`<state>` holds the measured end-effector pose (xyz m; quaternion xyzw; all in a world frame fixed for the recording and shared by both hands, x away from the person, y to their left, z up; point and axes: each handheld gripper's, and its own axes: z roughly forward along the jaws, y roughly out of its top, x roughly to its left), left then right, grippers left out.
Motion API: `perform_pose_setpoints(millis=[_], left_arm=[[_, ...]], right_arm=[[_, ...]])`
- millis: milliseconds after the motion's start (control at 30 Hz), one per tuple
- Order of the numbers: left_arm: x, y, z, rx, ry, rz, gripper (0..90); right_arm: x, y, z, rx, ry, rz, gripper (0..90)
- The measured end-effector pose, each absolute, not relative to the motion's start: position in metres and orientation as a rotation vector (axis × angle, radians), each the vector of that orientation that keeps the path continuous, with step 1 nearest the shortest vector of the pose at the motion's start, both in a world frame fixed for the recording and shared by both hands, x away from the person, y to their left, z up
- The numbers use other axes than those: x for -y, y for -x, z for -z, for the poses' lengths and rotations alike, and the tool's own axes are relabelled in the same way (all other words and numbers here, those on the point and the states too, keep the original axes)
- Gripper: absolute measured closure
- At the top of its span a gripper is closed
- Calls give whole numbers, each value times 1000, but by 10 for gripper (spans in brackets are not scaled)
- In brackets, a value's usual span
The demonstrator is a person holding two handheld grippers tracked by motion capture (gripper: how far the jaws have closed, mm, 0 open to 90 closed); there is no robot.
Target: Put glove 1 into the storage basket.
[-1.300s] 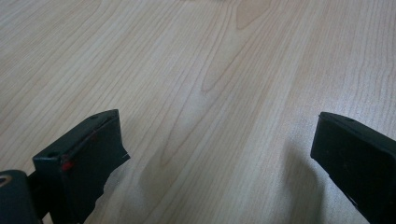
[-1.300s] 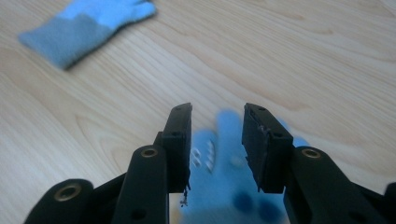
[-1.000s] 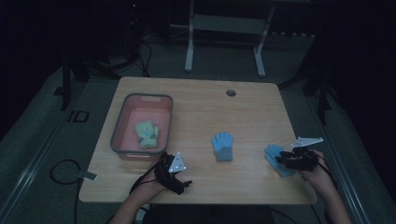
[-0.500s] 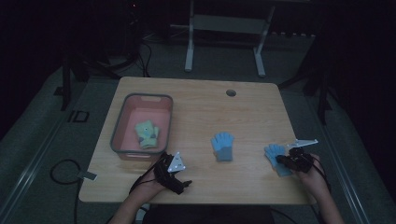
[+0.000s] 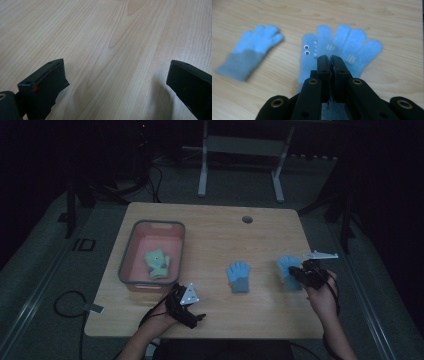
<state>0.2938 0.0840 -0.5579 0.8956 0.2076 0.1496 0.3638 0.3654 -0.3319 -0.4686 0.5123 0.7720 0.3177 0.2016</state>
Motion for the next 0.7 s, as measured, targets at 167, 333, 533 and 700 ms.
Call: perform_pose_setpoints(millis=[167,333,533,700], left_arm=[[-84,-294,558,-528,-2306,-378,25],[-84,-293,558,-525,-2309,-378,25],[-84,-294,558,-525,-2305,-378,25],[-84,-294,558,-522,-2307,-381,25]], right_arm=[[302,-369,470,-2136,-1443,-866,862],[276,-371,480,-2131,-1460,-868,862],[265,-383,505,-2128,-1526,-827,859],[261,-391,524,-2168,-1560,-784,838]])
